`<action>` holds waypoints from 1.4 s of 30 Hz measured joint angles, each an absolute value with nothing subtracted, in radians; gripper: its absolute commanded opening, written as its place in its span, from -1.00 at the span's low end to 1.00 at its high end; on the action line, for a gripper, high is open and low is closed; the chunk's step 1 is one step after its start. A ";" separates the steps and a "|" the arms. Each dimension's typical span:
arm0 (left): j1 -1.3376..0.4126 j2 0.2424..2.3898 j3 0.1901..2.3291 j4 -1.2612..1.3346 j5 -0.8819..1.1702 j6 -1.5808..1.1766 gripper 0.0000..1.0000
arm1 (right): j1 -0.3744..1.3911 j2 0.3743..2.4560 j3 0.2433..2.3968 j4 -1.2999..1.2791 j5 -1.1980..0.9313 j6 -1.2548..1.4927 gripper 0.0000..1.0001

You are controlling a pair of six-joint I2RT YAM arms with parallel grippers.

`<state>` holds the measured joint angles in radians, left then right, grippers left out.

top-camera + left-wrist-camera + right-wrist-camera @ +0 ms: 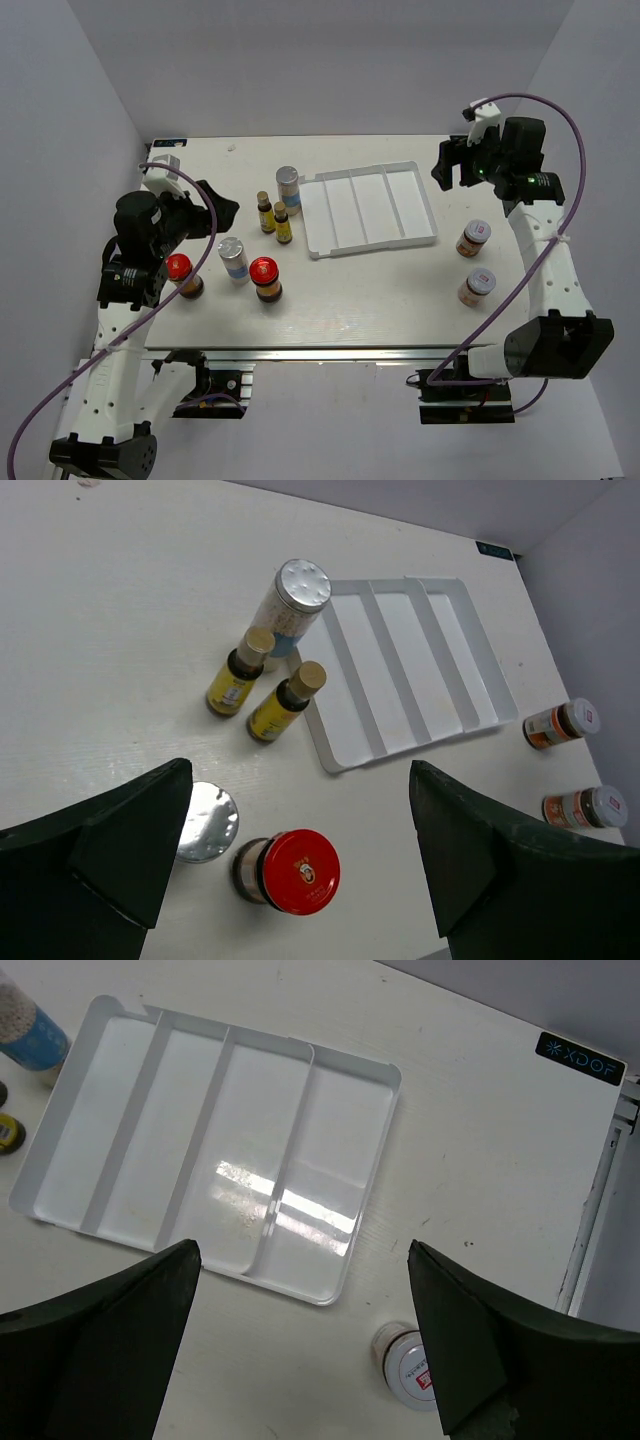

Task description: Organize the condiment bottles

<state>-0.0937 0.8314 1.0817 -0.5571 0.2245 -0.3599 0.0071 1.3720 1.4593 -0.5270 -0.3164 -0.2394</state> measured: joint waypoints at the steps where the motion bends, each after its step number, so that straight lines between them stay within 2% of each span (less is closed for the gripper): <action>1: -0.094 0.833 1.082 -0.562 0.236 -0.361 0.96 | 0.007 1.365 1.459 -0.536 -0.318 -0.243 0.79; 13: -0.093 0.835 1.073 -0.572 0.321 -0.380 0.96 | 0.013 1.166 1.347 -0.577 -0.533 -0.506 0.79; 14: -0.094 0.835 1.073 -0.572 0.326 -0.382 0.96 | 0.015 1.154 1.345 -0.577 -0.531 -0.499 0.73; 15: -0.093 0.836 1.073 -0.572 0.330 -0.384 0.96 | 0.015 1.149 1.346 -0.577 -0.527 -0.490 0.63; 17: -0.094 0.839 1.072 -0.572 0.339 -0.387 0.96 | 0.015 1.158 1.360 -0.588 -0.486 -0.454 -0.10; 18: -0.094 0.840 1.071 -0.572 0.345 -0.389 0.96 | 0.016 1.179 1.386 -0.606 -0.443 -0.429 -0.31; 19: -0.094 0.843 1.070 -0.572 0.352 -0.391 0.96 | 0.016 1.208 1.420 -0.627 -0.396 -0.397 -0.33; 22: -0.094 0.858 1.067 -0.574 0.371 -0.395 0.96 | -0.002 1.296 1.503 -0.667 -0.286 -0.333 0.38; 23: -0.094 0.865 1.065 -0.574 0.380 -0.396 0.96 | -0.015 1.319 1.519 -0.680 -0.257 -0.320 0.78; 27: -0.094 0.886 1.052 -0.579 0.398 -0.397 0.96 | -0.065 1.365 1.522 -0.745 -0.189 -0.312 0.79; 36: -0.093 0.886 0.987 -0.576 0.405 -0.405 0.96 | -0.212 1.518 1.459 -0.825 -0.178 -0.418 0.78; 42: -0.094 0.888 0.975 -0.577 0.405 -0.409 0.96 | -0.220 1.600 1.401 -0.829 -0.162 -0.480 0.78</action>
<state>-0.0937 0.8875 0.9752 -0.5766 0.4049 -0.4088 -0.2195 1.6005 1.4010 -0.8291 -0.1623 -0.4805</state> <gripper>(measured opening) 0.982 0.893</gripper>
